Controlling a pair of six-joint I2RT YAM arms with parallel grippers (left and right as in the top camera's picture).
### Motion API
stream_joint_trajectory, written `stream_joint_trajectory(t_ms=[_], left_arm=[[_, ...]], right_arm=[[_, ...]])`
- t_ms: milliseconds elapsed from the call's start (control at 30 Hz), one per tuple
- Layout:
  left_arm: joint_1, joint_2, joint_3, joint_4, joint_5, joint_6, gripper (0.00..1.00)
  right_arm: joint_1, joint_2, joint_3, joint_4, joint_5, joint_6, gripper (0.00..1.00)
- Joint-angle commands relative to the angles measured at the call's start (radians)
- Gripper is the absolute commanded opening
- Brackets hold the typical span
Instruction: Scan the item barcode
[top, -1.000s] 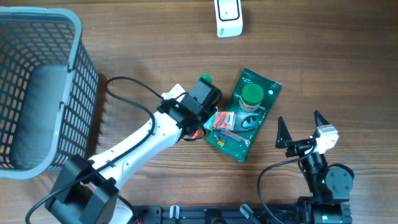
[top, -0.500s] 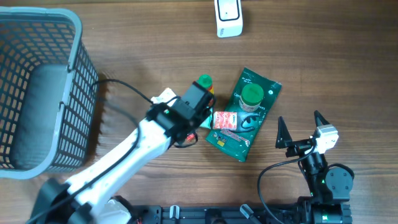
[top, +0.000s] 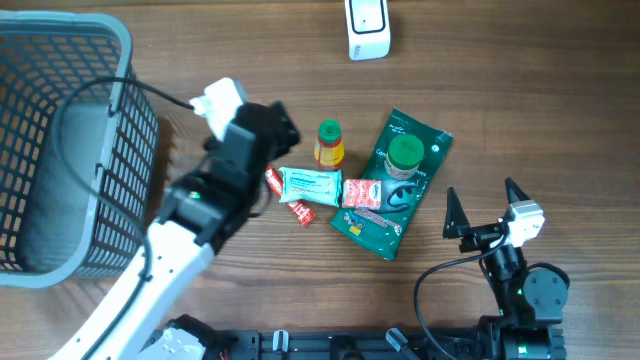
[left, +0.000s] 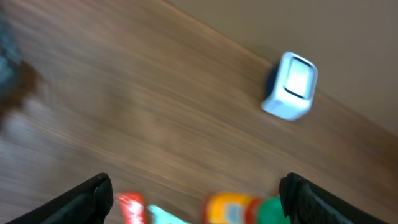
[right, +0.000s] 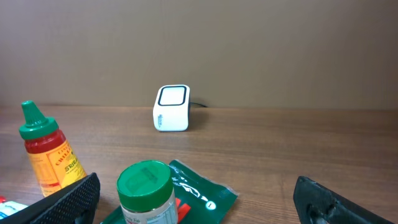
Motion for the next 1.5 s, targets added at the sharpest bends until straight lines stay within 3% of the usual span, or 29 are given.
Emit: stream_joint_trajectory(t_ms=[0, 233, 333, 467, 733, 1000, 1467], left_arm=[[0.113, -0.094, 0.000, -0.020, 0.085, 0.201, 0.89], [0.220, -0.295, 0.000, -0.158, 0.092, 0.253, 0.89], [0.220, -0.352, 0.000, -0.285, 0.092, 0.260, 0.97], [0.220, -0.388, 0.000, -0.463, 0.093, 0.259, 1.00], [0.220, -0.441, 0.000, -0.517, 0.107, 0.264, 1.00], [0.220, -0.440, 0.000, -0.756, 0.115, 0.260, 1.00], [0.220, -0.441, 0.000, -0.792, 0.115, 0.260, 1.00]], right_arm=[[0.004, -0.010, -0.001, 0.003, 0.006, -0.009, 1.00], [0.004, -0.010, -0.001, 0.003, 0.006, -0.009, 1.00], [0.004, -0.010, -0.001, 0.003, 0.006, -0.010, 1.00], [0.004, -0.010, -0.001, 0.003, 0.006, -0.010, 1.00], [0.004, -0.010, -0.001, 0.003, 0.006, -0.010, 1.00], [0.004, -0.010, -0.001, 0.003, 0.006, -0.009, 1.00], [0.004, -0.010, -0.001, 0.003, 0.006, -0.009, 1.00]])
